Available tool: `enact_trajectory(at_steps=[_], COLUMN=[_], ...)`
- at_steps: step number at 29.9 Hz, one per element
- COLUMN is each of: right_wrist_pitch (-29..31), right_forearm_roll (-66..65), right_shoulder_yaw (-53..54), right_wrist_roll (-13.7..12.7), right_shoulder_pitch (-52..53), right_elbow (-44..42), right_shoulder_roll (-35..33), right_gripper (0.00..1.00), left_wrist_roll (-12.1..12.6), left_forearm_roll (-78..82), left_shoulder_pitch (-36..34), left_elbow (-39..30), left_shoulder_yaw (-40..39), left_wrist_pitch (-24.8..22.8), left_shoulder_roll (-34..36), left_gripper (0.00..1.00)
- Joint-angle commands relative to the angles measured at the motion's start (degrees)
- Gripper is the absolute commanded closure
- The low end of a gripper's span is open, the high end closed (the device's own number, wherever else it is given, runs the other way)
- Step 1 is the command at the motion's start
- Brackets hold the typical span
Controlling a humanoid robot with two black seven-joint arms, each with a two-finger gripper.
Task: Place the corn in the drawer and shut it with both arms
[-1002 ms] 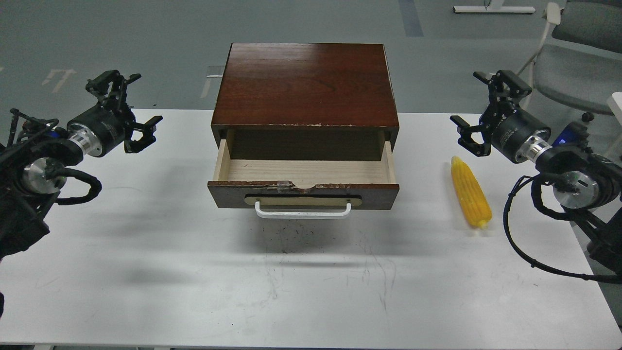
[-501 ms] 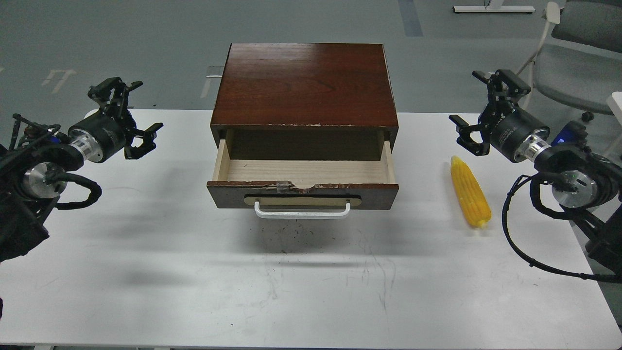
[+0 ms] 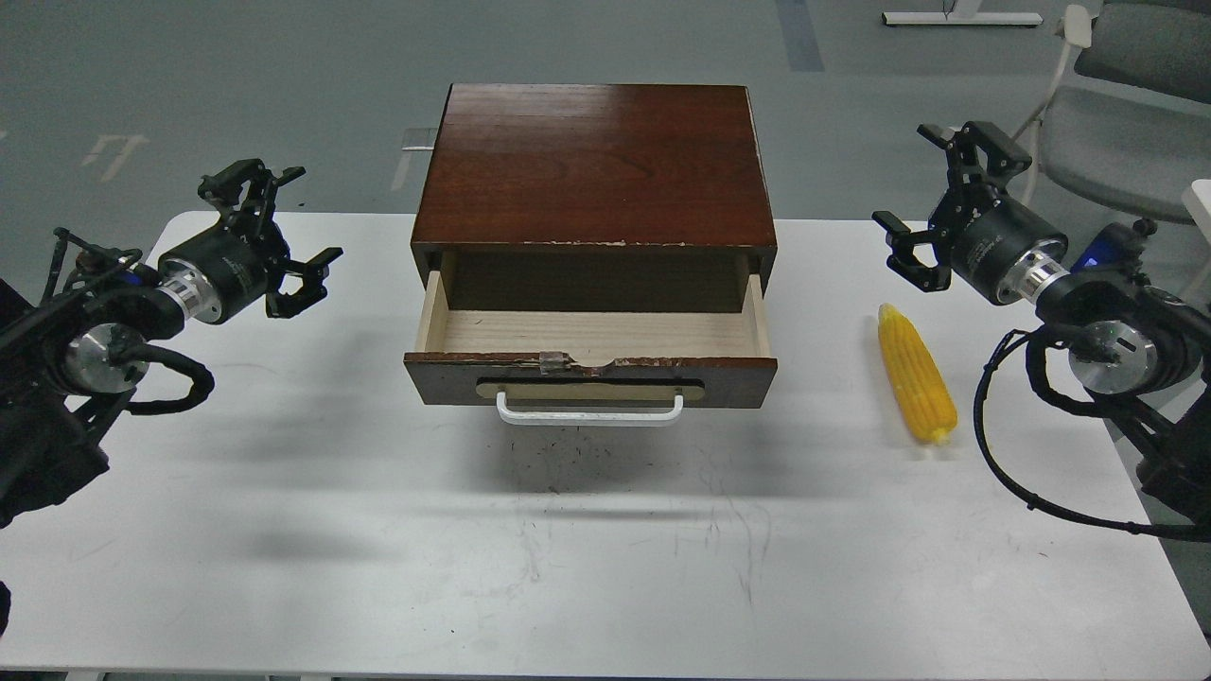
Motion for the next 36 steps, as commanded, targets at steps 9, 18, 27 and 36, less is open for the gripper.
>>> enact_trajectory(at_steps=[9, 18, 27, 36], right_wrist_pitch=[-4.81, -19.04, -14.59, -13.76], right_forearm_roll=[-12.50, -39.69, -30.73, -31.06], right_shoulder_yaw=[-2.03, -15.56, -15.57, -16.88], right_wrist_roll=[0.35, 2.02, 2.02, 8.97], right_shoulder_pitch=[-0.08, -0.70, 0.53, 2.99], right_elbow=[5.27, 12.39, 14.69, 17.22], right_shoulder_roll=[-9.64, -22.82, -29.69, -27.84], right_gripper=[0.00, 0.00, 0.00, 0.00], left_wrist_roll=[-0.50, -0.76, -1.90, -2.34], left_forearm_roll=[0.00, 0.18, 0.09, 0.09], left_shoulder_pitch=[0.00, 1.32, 1.23, 1.14], left_elbow=[-0.19, -0.19, -0.19, -0.19], left_shoulder_yaw=[0.00, 0.17, -0.35, -0.62], left_wrist_pitch=[0.00, 0.00, 0.00, 0.00], left_shoulder_roll=[0.12, -0.85, -1.55, -1.90], left_gripper=[0.02, 0.02, 0.02, 0.02])
